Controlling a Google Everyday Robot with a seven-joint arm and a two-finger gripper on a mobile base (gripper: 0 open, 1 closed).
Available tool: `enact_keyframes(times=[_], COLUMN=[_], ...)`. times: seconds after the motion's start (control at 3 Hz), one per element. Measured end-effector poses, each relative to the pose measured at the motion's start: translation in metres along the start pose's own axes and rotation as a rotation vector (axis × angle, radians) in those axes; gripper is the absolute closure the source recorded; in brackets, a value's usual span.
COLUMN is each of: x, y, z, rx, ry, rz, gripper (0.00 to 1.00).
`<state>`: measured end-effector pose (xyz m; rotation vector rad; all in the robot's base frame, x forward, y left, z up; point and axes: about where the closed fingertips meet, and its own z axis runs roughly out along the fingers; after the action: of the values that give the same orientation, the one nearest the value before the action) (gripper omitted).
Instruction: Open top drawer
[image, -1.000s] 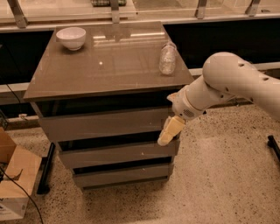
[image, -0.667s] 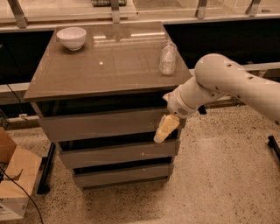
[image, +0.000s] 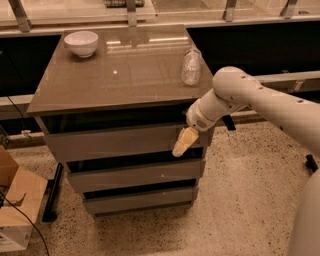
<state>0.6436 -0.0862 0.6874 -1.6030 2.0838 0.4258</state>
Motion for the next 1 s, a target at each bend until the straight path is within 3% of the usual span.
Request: enact_keyframes(times=[0.33, 1.0], x=[0.01, 0.005], y=[-0.01, 0.007], z=[0.022, 0.011], rx=[-0.038, -0.042], ry=[0.015, 0.047], rz=[0.032, 0.021], gripper=[0.27, 0.73])
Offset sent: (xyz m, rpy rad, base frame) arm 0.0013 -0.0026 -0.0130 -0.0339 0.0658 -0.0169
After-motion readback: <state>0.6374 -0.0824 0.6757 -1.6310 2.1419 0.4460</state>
